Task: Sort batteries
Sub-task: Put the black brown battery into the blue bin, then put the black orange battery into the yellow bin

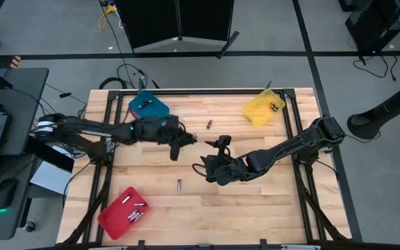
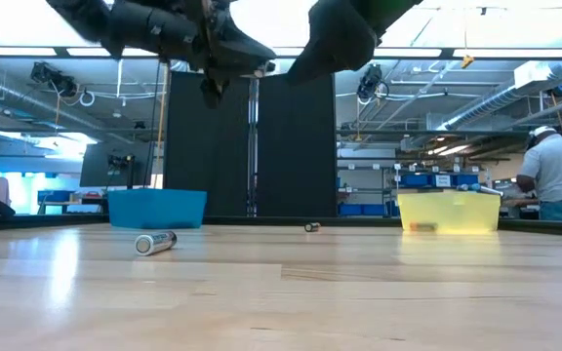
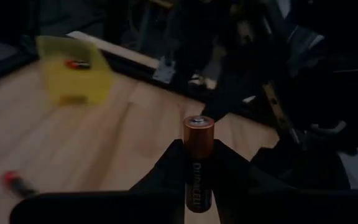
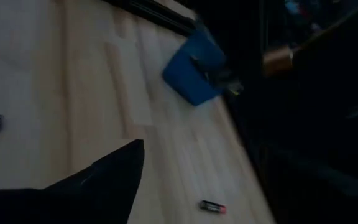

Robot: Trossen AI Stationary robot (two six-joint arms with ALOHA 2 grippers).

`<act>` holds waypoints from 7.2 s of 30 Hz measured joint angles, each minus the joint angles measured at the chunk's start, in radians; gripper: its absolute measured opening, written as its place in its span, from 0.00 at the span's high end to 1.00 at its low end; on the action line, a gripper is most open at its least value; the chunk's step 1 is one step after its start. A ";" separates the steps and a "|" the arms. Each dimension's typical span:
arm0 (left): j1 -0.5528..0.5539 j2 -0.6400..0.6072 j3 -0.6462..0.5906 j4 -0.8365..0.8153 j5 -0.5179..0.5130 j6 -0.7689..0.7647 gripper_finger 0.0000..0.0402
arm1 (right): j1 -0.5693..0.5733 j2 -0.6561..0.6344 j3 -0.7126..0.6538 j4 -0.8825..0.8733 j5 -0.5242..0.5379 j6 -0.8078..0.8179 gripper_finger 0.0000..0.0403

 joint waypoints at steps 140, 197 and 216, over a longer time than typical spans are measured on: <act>-0.023 -0.228 -0.358 -0.048 -0.395 0.056 0.47 | -0.723 0.259 -0.045 -0.007 -0.836 0.871 0.54; -0.081 -0.227 -0.358 -0.030 -0.398 0.109 0.47 | -1.159 -0.180 -0.271 -0.554 -0.589 0.022 0.85; -0.081 -0.227 -0.357 0.013 -0.395 0.111 0.47 | -1.241 -0.088 -0.327 -0.386 -0.693 -0.027 0.83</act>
